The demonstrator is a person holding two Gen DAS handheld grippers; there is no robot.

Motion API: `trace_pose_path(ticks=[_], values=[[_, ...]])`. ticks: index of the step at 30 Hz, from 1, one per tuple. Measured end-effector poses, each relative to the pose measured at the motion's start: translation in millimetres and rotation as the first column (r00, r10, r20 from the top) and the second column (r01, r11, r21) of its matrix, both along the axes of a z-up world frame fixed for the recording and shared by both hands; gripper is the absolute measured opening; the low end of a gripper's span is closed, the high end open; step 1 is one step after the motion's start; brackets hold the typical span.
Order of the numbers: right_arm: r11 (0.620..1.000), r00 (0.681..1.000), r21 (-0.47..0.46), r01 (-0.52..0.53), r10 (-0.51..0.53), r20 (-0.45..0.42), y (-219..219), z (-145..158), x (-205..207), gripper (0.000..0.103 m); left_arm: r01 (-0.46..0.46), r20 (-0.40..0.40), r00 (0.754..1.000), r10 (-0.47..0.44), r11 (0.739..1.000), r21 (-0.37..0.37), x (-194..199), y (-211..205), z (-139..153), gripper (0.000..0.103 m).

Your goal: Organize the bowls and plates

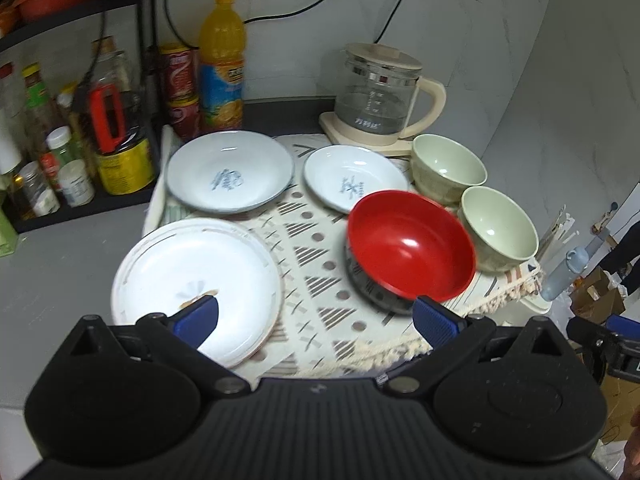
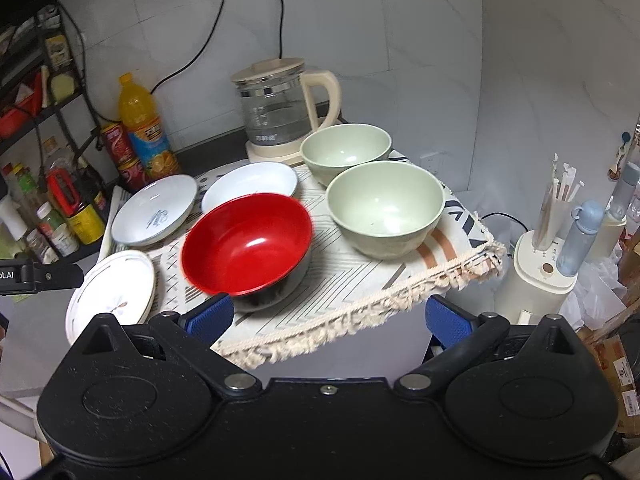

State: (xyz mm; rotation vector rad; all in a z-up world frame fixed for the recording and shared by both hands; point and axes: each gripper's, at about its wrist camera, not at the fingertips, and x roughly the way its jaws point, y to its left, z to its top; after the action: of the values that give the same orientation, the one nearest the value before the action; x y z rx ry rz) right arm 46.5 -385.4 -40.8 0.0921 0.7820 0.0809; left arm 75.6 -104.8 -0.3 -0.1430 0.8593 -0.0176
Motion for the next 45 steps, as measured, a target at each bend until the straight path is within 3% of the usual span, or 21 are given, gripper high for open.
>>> trace_pose_path(ticks=[22,24,26,33,37,39,43,45], values=[[0.997,0.996,0.005,0.078,-0.078,-0.051,-49.0,-23.2,96.2,0.103,0.104,-0.060,0.993,-0.106,0.994,-0.026,137.2,-71.5,-25.5,0.100],[0.996,0.994,-0.004,0.084,-0.085,-0.063,-52.0,-25.4,103.8,0.099,0.133,-0.051,0.990,-0.134,0.991,-0.035,146.6,-78.0,-27.3,0.099],[0.996,0.993,-0.004,0.092,-0.092,-0.071,-56.1,-27.8,110.4,0.087,0.158,-0.034,0.987,-0.160,0.986,-0.055,155.1,-83.7,-28.5,0.096],[0.990,0.986,-0.005,0.143,-0.143,-0.088,-66.7,-40.0,128.1,0.083,0.226,-0.034,0.973,-0.228,0.972,-0.068,189.6,-111.1,-37.7,0.092],[0.986,0.980,0.023,0.168,-0.164,-0.114,-76.9,-48.7,139.8,0.071,0.275,-0.046,0.959,-0.278,0.959,-0.070,208.0,-129.5,-44.4,0.092],[0.983,0.977,0.029,0.180,-0.176,-0.122,-81.1,-52.7,144.9,0.071,0.299,-0.046,0.952,-0.303,0.951,-0.081,215.8,-137.2,-46.7,0.090],[0.980,0.972,0.035,0.195,-0.189,-0.141,-87.6,-60.3,153.2,0.061,0.333,-0.065,0.938,-0.340,0.938,-0.099,232.4,-152.1,-54.4,0.072],[0.980,0.970,0.038,0.197,-0.189,-0.153,-90.6,-64.2,157.7,0.056,0.343,-0.083,0.932,-0.352,0.933,-0.106,240.0,-159.1,-60.7,0.069]])
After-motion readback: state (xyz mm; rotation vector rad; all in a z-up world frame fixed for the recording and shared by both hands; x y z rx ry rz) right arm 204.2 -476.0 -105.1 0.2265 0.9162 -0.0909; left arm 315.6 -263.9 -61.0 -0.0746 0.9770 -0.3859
